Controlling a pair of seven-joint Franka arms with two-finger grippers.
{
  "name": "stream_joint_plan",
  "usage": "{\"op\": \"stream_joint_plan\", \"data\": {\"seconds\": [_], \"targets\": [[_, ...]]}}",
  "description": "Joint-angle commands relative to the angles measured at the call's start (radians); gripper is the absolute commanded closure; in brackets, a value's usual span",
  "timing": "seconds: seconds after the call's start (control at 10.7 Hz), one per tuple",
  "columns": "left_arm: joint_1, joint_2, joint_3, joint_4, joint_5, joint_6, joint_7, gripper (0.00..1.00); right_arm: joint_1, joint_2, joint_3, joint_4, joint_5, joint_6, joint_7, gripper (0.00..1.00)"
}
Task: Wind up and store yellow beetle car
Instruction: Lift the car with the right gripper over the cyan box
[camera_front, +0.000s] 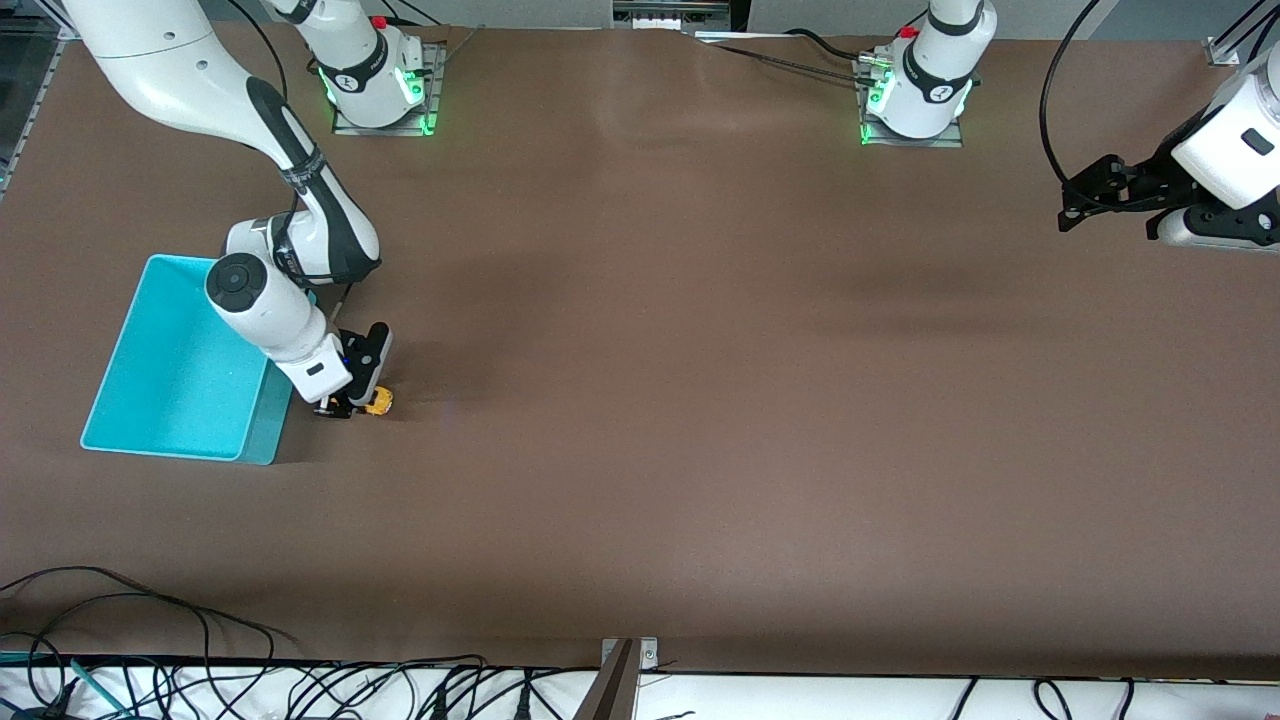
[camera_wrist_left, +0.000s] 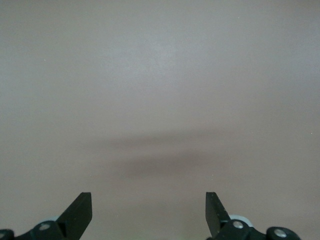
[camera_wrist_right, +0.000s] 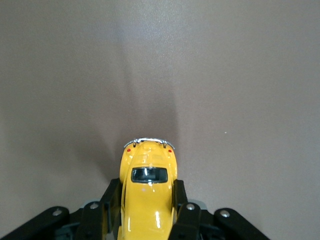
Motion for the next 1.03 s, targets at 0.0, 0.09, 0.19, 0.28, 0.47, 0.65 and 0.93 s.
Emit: {"op": "stream_joint_plan", "data": {"seconds": [0.0, 0.09, 0.19, 0.28, 0.47, 0.65, 0.93], "targets": [[0.006, 0.017, -0.003, 0.037, -0.013, -0.026, -0.007, 0.00, -0.017, -0.051, 0.009, -0.013, -0.017, -0.019, -0.029, 1.00], [0.006, 0.017, -0.003, 0.037, -0.013, -0.026, -0.007, 0.00, -0.017, -0.086, 0.009, -0.013, -0.017, -0.066, -0.032, 1.00], [0.006, 0.017, -0.003, 0.037, -0.013, -0.026, -0.007, 0.00, -0.017, -0.122, 0.009, -0.013, -0.017, -0.120, -0.038, 1.00], [0.006, 0.017, -0.003, 0.037, -0.013, -0.026, -0.007, 0.00, -0.017, -0.161, 0.009, -0.013, -0.016, -0.178, -0.041, 1.00], [0.006, 0.017, -0.003, 0.037, -0.013, -0.026, -0.007, 0.00, -0.018, -0.232, 0.011, -0.011, -0.008, -0.293, -0.052, 1.00], [0.006, 0.017, -0.002, 0.037, -0.013, -0.026, -0.007, 0.00, -0.018, -0.290, 0.017, -0.010, -0.006, -0.371, -0.058, 1.00], [0.006, 0.017, -0.002, 0.037, -0.013, -0.026, -0.007, 0.00, -0.070, -0.361, 0.018, -0.005, 0.001, -0.483, -0.191, 1.00]]}}
